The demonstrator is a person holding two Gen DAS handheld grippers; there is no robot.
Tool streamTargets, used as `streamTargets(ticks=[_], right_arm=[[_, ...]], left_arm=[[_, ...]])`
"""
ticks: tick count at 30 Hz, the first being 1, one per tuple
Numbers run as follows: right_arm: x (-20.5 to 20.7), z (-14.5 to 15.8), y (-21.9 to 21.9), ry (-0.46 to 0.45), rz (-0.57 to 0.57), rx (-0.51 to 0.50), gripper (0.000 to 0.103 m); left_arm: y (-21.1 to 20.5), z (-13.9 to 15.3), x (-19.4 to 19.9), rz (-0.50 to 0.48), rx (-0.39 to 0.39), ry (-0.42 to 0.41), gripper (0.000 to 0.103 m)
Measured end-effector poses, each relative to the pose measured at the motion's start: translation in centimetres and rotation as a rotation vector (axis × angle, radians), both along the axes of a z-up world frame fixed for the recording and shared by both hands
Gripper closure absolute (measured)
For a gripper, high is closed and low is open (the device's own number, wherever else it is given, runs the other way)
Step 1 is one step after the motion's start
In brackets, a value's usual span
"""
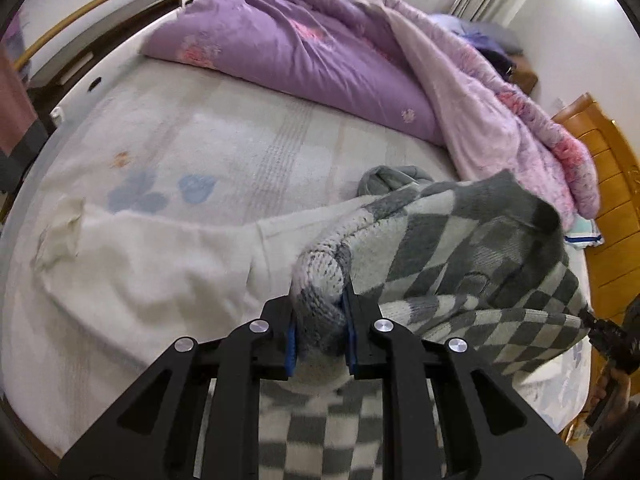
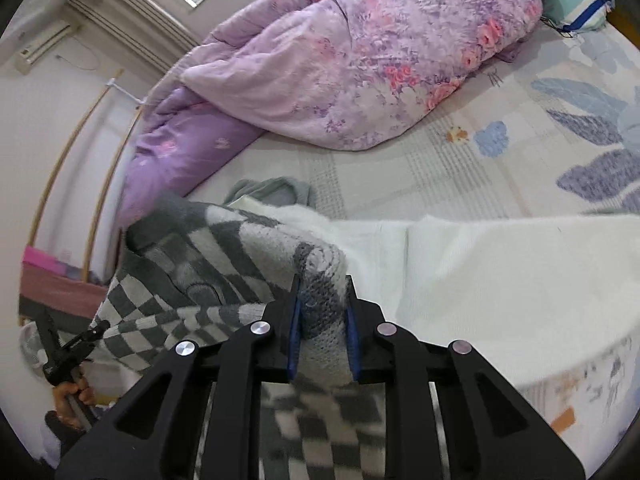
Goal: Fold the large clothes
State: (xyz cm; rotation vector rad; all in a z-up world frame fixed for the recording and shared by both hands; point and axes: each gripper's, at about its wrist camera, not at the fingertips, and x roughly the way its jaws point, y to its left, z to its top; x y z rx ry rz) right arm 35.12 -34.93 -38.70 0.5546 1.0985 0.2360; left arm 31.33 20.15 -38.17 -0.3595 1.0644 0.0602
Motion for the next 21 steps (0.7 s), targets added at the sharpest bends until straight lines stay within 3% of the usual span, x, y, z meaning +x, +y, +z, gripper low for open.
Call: streamTargets(ticks=[6,9,13,17,20,21], right_arm=[[-9.1,1.6,-1.6,0.062,0.049,0.031,0.086],[-13.6,0.6,-1.4,0.122,0.061,-0.005,0.086],[-19.7,-2.2,-1.9,0.229,0.01,-0.04,0.086],[-25.0,-8.3,-1.9,0.383,-0.025,-0.128,0.086],[-28.7,-12.8,-3.1,0.514,-0.131,-0.239,0.085],[-29.8,-13.3,-3.7,0.533,-0.179,-0.218,0.084]], left_arm=[[1.2,0.8,-9.2,0.048,-0.035,0.034,0.086],[2.0,-1.4,-14.4,0.09,-0.107,0.101,0.086],[2.0,-5.4,-20.7,0.094,-0.133,0.211,0.086],[1.8,-11.9,-27.0,0.065,-0.169,0.352,0.085],[1.8,-15.1,-29.2,0.043,-0.197,0.385,0.081],[2.0,-15.3,-29.5,0.042,-0.218,0.377,0.08]])
